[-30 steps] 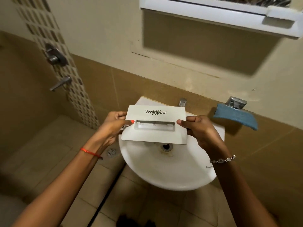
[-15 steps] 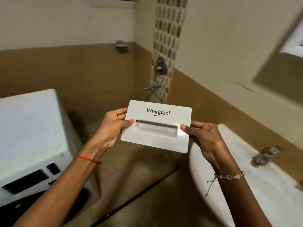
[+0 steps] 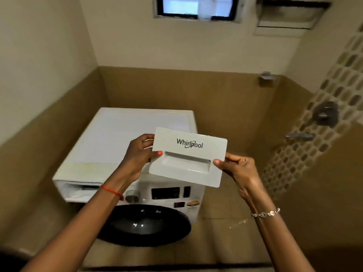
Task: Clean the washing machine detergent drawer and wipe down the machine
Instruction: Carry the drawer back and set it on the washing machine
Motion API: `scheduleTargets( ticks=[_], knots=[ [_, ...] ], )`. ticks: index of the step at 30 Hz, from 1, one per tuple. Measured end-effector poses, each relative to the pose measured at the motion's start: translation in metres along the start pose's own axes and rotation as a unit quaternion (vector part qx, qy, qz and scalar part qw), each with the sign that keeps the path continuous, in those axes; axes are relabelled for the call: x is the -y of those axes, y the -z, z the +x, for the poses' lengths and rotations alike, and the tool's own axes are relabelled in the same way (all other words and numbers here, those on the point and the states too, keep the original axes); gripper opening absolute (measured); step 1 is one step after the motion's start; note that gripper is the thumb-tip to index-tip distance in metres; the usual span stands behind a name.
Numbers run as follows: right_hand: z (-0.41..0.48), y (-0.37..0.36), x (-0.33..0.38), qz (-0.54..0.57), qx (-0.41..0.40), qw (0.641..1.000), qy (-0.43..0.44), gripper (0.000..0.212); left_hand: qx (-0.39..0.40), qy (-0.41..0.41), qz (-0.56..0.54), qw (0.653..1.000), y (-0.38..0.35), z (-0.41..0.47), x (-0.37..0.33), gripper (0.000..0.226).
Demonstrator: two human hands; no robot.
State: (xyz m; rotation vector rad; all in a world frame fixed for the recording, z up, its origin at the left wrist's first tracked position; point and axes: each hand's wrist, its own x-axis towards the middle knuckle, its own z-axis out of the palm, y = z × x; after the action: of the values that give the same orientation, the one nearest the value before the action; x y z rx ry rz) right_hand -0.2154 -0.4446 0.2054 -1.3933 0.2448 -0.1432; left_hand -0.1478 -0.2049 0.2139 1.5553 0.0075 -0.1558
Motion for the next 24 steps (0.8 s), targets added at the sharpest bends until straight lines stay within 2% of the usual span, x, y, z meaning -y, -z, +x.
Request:
scheduleTargets(
  ticks=[7,16,18,20,22,23,24],
  knots=[
    [0.054,-0.114,-0.044,-0.053,0.068,0.996,0.000,0.030,-0.112,0.001,-0.019,0.993,0.113,0.027,0.030,0.044],
    [0.122,-0.220,-0.092,-0.111,0.119,0.986,0.021,0.027,-0.187,-0.013,-0.026,0.982,0.206,0.075,0.060,0.044],
    [0.135,-0.239,-0.100,-0.117,0.124,0.985,0.015,0.023,-0.200,0.001,-0.026,0.980,0.224,0.089,0.066,0.045],
    [0.149,-0.256,-0.110,-0.133,0.130,0.983,0.004,0.007,-0.205,0.007,-0.027,0.978,0.240,0.105,0.070,0.042],
    [0.161,-0.268,-0.122,-0.153,0.138,0.978,0.014,0.036,-0.205,0.011,-0.023,0.978,0.252,0.117,0.075,0.044],
    [0.166,-0.274,-0.128,-0.163,0.144,0.976,0.019,0.041,-0.207,0.015,-0.023,0.978,0.258,0.122,0.079,0.045],
    [0.171,-0.278,-0.133,-0.173,0.140,0.975,0.026,0.035,-0.209,0.020,-0.025,0.977,0.263,0.128,0.083,0.046]
  ],
)
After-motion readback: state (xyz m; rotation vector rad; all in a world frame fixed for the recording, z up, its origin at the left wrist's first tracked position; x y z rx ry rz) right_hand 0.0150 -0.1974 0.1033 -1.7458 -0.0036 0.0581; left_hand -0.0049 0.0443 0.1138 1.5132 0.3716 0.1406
